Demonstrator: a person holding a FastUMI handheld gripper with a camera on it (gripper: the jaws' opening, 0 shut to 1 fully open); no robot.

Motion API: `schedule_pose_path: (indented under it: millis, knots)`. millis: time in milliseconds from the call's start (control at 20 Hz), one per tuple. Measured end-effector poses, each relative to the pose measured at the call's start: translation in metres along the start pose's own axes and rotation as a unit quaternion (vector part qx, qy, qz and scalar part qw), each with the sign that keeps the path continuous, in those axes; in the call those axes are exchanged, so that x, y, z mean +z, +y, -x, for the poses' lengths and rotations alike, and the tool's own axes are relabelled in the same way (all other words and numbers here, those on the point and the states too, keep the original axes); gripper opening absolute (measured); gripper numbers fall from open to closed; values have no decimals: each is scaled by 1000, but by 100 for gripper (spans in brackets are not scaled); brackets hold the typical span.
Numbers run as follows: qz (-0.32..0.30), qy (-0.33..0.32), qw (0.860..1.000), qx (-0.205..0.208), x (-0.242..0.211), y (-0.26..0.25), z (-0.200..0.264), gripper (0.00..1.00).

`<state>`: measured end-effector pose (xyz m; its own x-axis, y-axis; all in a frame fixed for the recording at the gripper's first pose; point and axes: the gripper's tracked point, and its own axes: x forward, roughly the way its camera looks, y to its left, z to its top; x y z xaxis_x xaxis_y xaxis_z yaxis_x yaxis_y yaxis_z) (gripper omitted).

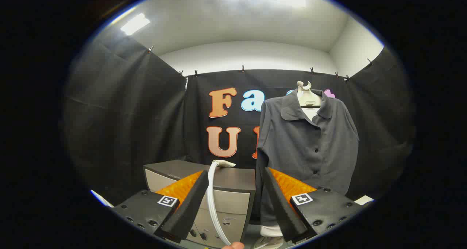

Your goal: Iron the clothes twice with a garment steamer, once on the left side and once on the right side.

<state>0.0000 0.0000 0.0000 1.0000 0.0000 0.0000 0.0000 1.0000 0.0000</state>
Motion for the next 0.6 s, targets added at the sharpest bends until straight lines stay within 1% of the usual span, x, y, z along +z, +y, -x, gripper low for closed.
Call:
schedule_pose_path:
  millis: [600]
  knots:
    - [-4,-9,1000,-3,9,2,2,97]
